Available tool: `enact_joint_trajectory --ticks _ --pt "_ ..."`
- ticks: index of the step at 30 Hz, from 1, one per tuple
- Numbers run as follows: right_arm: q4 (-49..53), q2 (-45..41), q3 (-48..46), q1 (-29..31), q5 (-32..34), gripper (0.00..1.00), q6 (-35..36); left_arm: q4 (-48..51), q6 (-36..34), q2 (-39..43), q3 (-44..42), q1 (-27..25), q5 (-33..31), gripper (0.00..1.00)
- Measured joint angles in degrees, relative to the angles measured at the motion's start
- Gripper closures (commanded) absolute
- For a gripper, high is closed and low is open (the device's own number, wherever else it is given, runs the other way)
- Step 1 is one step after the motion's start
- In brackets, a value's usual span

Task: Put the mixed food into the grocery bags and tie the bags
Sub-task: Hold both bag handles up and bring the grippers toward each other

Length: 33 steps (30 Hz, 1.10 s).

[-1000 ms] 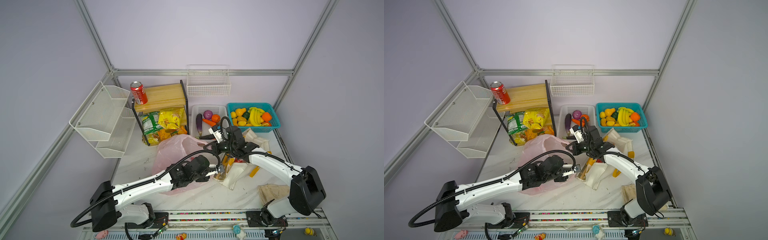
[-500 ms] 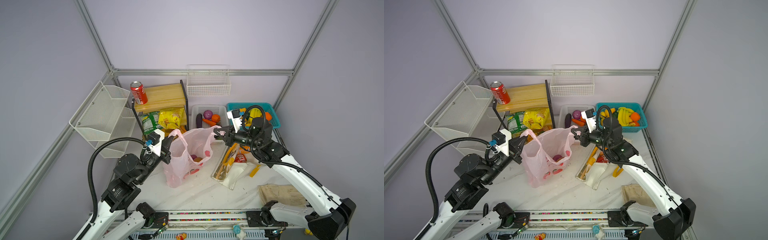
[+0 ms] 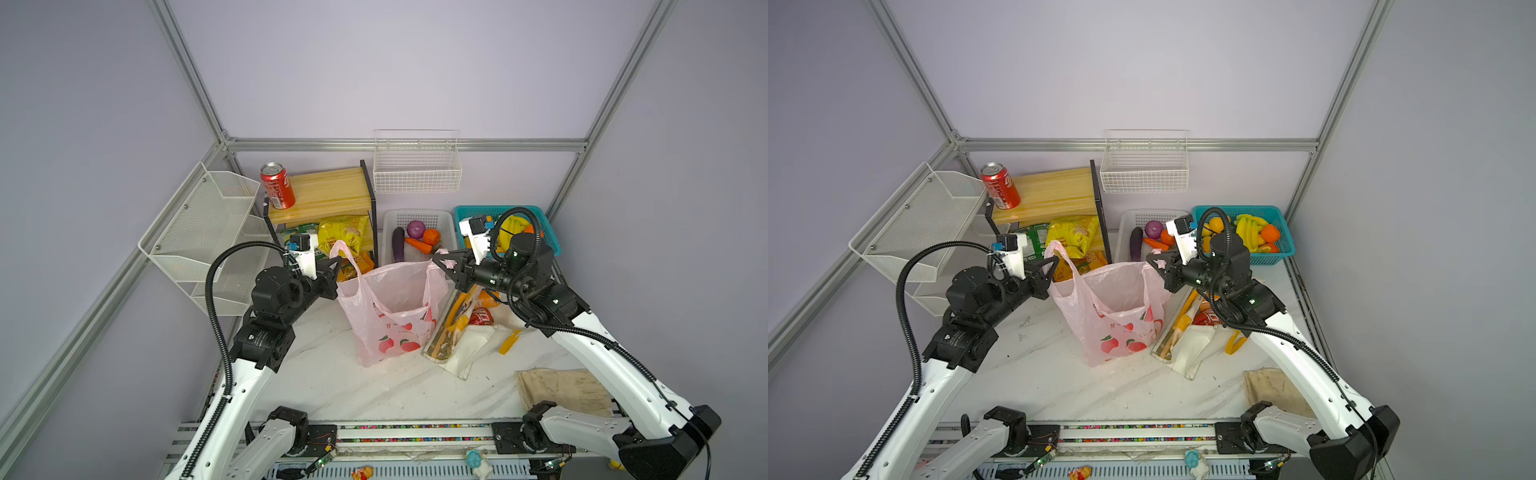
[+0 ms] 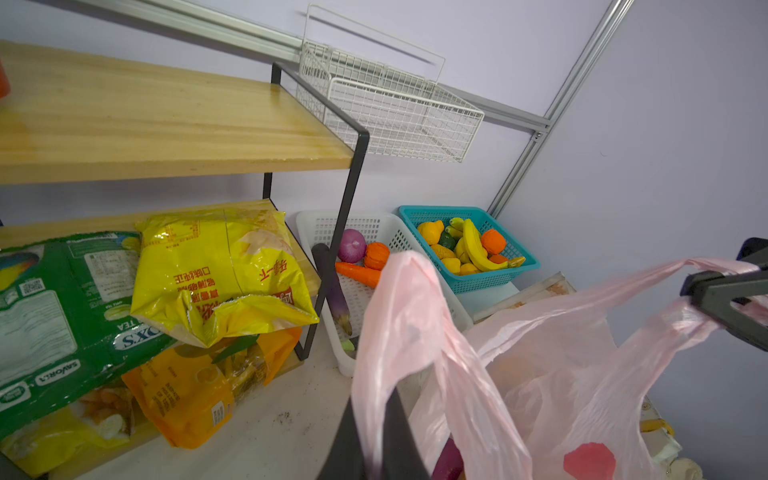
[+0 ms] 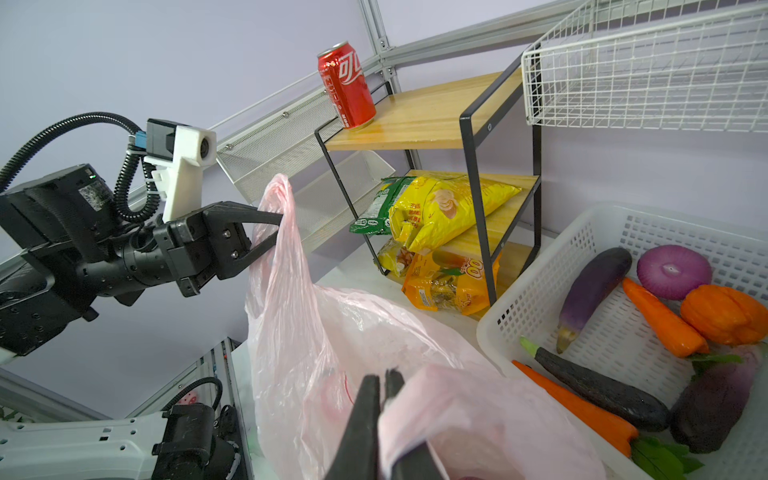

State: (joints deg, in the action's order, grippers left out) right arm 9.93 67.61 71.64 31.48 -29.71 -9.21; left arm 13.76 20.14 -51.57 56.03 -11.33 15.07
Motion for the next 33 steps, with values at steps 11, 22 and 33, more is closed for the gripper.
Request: enact_joint_trajectory --ticks 11,22,33 --pt "-3.2 6.8 -0.1 0.0 1.9 0.90 -3.3 4.0 2.1 3.6 0.0 3.7 6.4 0.33" --pt "-6.1 10.8 0.3 0.0 2.3 0.90 -5.1 4.5 1.5 6.9 1.1 1.6 11.1 0.21" --pt "-7.0 12.3 1.2 0.0 1.8 0.90 -5.0 8.3 -6.0 0.0 15.7 -15.1 5.7 0.12"
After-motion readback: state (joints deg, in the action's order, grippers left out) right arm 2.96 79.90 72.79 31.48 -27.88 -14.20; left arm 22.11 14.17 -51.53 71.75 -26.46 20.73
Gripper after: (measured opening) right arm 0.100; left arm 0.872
